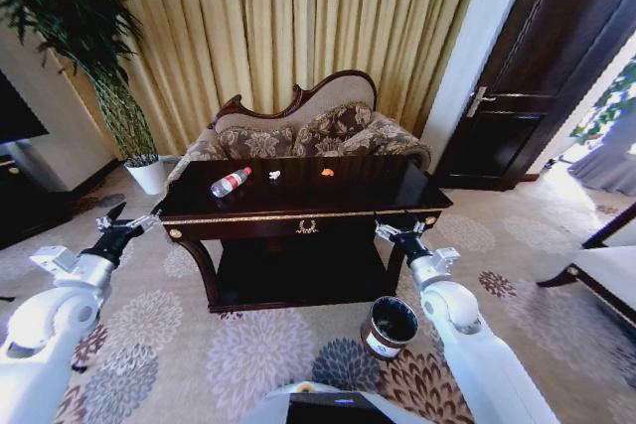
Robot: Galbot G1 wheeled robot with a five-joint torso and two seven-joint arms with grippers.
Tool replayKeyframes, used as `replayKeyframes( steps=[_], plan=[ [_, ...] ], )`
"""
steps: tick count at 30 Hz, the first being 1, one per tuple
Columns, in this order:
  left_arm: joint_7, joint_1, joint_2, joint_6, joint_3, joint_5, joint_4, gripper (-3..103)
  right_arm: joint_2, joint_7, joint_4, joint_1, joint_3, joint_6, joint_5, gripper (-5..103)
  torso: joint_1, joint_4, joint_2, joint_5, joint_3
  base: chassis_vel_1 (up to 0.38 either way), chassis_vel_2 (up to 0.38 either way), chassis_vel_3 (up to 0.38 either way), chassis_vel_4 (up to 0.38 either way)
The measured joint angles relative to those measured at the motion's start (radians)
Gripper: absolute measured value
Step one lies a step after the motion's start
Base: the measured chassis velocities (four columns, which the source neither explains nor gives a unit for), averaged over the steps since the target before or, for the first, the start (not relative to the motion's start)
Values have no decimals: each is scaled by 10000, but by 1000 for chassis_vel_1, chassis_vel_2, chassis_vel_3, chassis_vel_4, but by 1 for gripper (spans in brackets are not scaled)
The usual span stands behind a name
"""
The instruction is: Move to the front of the table and place the trash on the table into the trash bin.
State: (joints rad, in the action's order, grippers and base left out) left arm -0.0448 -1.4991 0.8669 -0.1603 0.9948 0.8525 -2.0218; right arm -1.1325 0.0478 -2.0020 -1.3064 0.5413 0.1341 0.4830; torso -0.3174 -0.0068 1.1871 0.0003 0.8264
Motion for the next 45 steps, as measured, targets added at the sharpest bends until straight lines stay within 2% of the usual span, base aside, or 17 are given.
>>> replayKeyframes(
  steps=[20, 27, 29, 32, 37, 39, 40, 45],
  plan=[
    [-29, -31, 37, 14, 18, -20, -7, 100, 200, 134, -187, 46, -170, 186, 190, 100, -3, -1, -1, 0, 1, -152, 144, 146, -156],
    [-25, -221, 136, 13, 140, -49, -72, 100, 766, 178, -26, 654, -660, 320, 579, 100, -3, -3, -1, 0, 1, -23, 31, 31, -43],
    [-6, -362, 211, 16, 263, -74, -111, 100, 1247, 190, 309, 1459, -1245, 470, 1067, 100, 3, 0, 2, 0, -1, 0, 0, 0, 0],
    [19, -447, 250, 17, 325, -77, -135, 100, 1409, 214, 457, 1857, -1544, 604, 1330, 100, 4, 1, 2, 1, -2, 0, 0, 0, 0],
    [148, -690, 301, 25, 442, -94, -199, 100, 1793, 472, 1381, 3585, -2943, 1183, 2424, 100, -1, 2, 0, 0, 1, 0, 0, 0, 0],
    [171, -692, 276, 20, 445, -86, -201, 100, 1814, 529, 1635, 3959, -3253, 1292, 2567, 100, -2, -5, 0, -2, 1, 0, 0, 0, 0],
    [182, -709, 249, 14, 477, -76, -203, 100, 1788, 598, 2025, 4547, -3723, 1370, 2672, 100, -2, -5, 0, -1, 1, 0, 0, 0, 0],
    [203, -796, 284, 9, 580, -74, -212, 100, 1370, 680, 3025, 5955, -4639, 1418, 2668, 100, -1, 3, 0, 0, 1, 0, 0, 0, 0]
  ],
)
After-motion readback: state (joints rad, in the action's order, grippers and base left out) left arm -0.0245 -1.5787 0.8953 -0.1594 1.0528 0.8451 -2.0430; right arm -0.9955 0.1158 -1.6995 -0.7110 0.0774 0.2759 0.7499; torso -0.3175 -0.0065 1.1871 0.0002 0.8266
